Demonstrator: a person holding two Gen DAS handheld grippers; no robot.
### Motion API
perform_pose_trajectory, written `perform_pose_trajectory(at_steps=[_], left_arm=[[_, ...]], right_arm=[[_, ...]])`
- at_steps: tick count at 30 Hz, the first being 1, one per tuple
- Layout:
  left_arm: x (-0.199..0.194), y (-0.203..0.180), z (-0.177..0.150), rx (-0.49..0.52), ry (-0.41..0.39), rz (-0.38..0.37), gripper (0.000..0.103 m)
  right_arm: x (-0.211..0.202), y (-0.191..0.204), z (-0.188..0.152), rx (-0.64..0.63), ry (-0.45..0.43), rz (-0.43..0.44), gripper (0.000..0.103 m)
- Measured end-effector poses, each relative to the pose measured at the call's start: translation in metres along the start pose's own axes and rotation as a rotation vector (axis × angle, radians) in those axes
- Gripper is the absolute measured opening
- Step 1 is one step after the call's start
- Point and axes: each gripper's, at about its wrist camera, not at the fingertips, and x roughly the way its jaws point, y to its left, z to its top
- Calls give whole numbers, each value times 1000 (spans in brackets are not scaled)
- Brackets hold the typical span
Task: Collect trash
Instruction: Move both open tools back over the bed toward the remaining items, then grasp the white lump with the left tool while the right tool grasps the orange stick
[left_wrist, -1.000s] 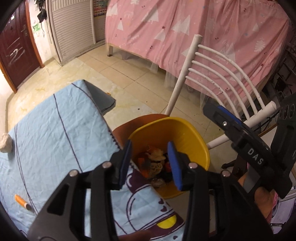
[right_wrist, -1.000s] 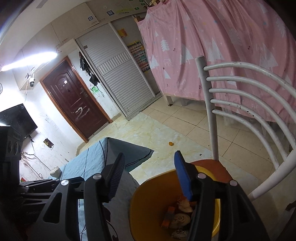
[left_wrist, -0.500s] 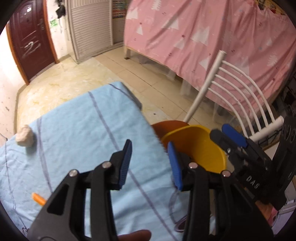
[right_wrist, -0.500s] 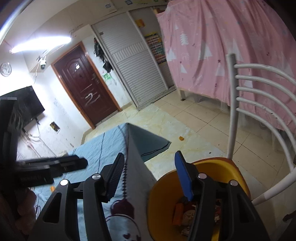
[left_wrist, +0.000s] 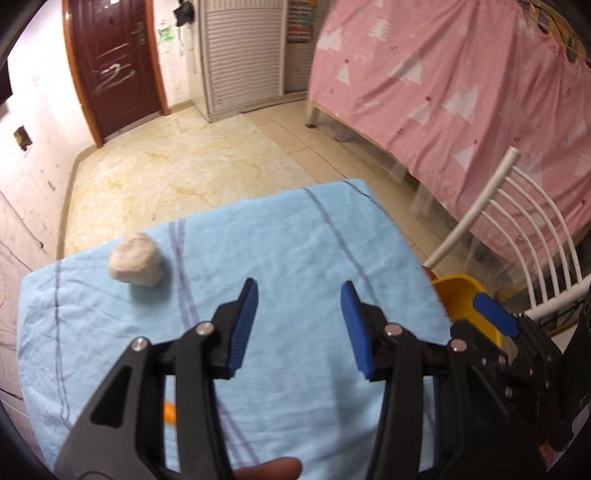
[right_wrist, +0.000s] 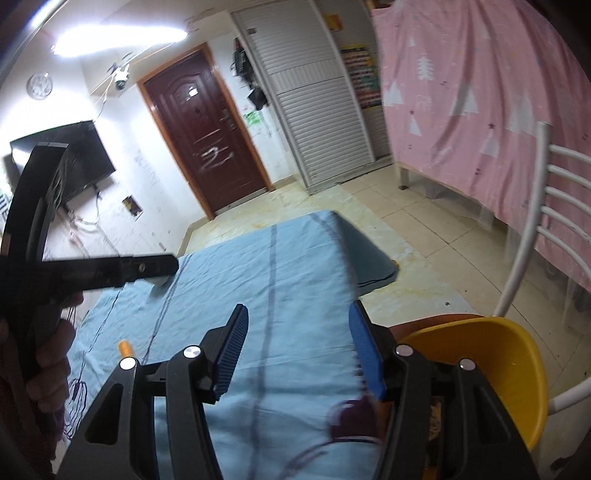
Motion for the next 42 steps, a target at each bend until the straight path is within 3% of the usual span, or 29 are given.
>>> perform_pose_trajectory(at_steps=[11,25,33,42], left_arm=[[-6,71,9,-68,-22,79,44],[20,142,19,-175,9,105,44],[46,160,24,-209,59,64,44],[57,156,31,-185,44,60,50]], right_arm=[[34,68,-3,-136,80,63,51],[70,152,-15,-308,193,204,55],[95,186,-24,-397,260,233,55],[111,200,-33,-467,297,209,55]])
